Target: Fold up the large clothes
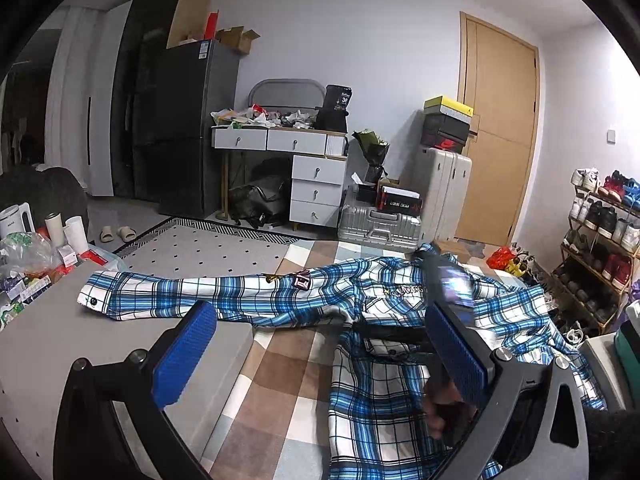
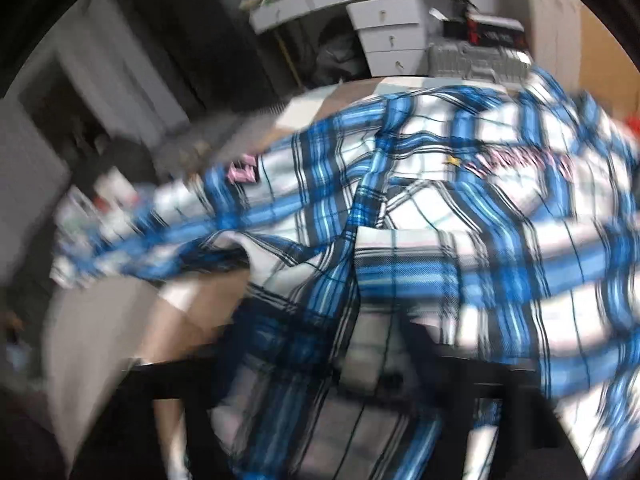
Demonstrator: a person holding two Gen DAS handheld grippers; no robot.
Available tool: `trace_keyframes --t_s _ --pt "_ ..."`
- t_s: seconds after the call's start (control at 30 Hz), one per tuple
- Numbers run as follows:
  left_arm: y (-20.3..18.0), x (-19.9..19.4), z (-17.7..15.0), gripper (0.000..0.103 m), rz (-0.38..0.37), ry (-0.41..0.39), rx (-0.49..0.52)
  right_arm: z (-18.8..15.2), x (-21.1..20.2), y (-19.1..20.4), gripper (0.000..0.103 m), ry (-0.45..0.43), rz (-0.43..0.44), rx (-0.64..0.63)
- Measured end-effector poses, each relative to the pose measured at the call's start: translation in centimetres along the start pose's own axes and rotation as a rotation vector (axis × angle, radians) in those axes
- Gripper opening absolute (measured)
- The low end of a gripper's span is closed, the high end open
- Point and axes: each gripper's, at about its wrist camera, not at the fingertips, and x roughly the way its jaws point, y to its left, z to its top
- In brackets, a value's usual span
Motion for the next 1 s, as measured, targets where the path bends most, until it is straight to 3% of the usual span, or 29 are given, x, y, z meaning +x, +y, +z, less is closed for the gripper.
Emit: trace_keyframes --t_s 0.07,0.13,0.3,0.33,0.4,0.47,0.53,0.6,0.67,0.87,0.93,1.0 --pt "0.0 -0.4 0.0 0.102 -0.01 -0.005 -0.005 -1.0 -3.8 -1.3 0.086 -0.056 0.015 0.029" --pt "-0.3 -0.4 -0.1 0.102 -0.015 -0.005 0.0 -2.3 -7.7 -3.3 0.089 -0.088 -0.035 0.038" --pt "-3.0 1.6 -0.5 0.102 -0.041 0.061 0.113 -6.1 -15.4 -8.1 0.089 -0.102 -0.335 0.048" --pt "-4.4 2.6 -0.2 0.102 -0.06 0.097 0.161 -7.4 -17.9 -9.8 0.089 -0.112 -0.396 0.081" --pt "-6.9 3.7 0.7 0.102 -0.101 0.125 0.213 -10.5 -22.0 -11.5 0.089 -0.155 -0.427 0.19" --pt "-11.2 5.5 2.5 0.102 -0.213 0.154 0.29 -13.7 -24.8 -11.8 0.089 -0.211 -0.463 0.303" --pt "-15.6 7.5 3.7 0.102 -0.278 0.176 0.384 -17.5 -27.9 -11.3 0.09 -0.322 -0.39 0.413" --pt "-21.7 11.2 4.4 0.102 -0.398 0.278 0.495 -20.7 -29.2 -9.7 0.1 -0.418 -0.309 0.48" --pt "-27.4 15.4 4.1 0.102 -0.442 0.374 0.564 -22.6 -29.4 -8.2 0.102 -0.475 -0.269 0.495" --pt "-41.2 25.1 -0.6 0.102 -0.401 0.482 0.754 -22.3 -29.2 -6.8 0.102 -0.46 -0.203 0.338" --pt "-43.4 27.4 -1.9 0.102 -0.376 0.525 0.782 -23.1 -29.4 -8.2 0.102 -0.45 -0.171 0.391" --pt "-45.6 30.3 -3.2 0.102 -0.337 0.551 0.785 -23.6 -28.8 -10.0 0.102 -0.419 -0.072 0.491"
